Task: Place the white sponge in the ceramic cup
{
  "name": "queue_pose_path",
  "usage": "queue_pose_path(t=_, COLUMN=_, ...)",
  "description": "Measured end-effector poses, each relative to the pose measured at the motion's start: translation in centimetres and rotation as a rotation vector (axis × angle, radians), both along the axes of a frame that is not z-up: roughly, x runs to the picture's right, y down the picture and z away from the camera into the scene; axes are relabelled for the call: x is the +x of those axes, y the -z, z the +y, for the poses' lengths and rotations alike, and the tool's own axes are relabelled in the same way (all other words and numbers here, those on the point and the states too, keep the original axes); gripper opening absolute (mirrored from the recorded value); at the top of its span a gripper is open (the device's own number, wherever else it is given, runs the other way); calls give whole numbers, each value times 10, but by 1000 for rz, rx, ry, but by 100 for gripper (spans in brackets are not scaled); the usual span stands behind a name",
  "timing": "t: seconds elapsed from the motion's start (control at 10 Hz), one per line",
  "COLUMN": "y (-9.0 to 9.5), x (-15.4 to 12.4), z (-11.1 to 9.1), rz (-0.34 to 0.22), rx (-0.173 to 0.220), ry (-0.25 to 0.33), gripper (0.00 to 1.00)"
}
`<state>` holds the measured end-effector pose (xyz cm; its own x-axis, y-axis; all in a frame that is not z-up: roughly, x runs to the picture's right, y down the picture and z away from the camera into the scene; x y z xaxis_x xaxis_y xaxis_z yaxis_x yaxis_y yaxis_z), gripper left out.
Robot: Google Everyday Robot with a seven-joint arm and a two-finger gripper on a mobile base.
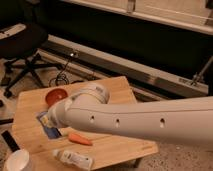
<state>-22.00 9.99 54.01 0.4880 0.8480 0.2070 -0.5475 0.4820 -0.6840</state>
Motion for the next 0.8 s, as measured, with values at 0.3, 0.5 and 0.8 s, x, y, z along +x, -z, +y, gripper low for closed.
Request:
queue_pose_path(t=0.3, y=0, x=0, z=0, rz=0, rx=-2, ry=-1, gripper=0)
queue_pose_path(t=0.5, y=-1, x=-1, z=0, rz=-5, rx=-1, ry=-4, gripper=0)
queue_pose_path(t=0.8, y=-5, x=-23, z=-14, rz=-83, rx=19, ry=-18, gripper=0)
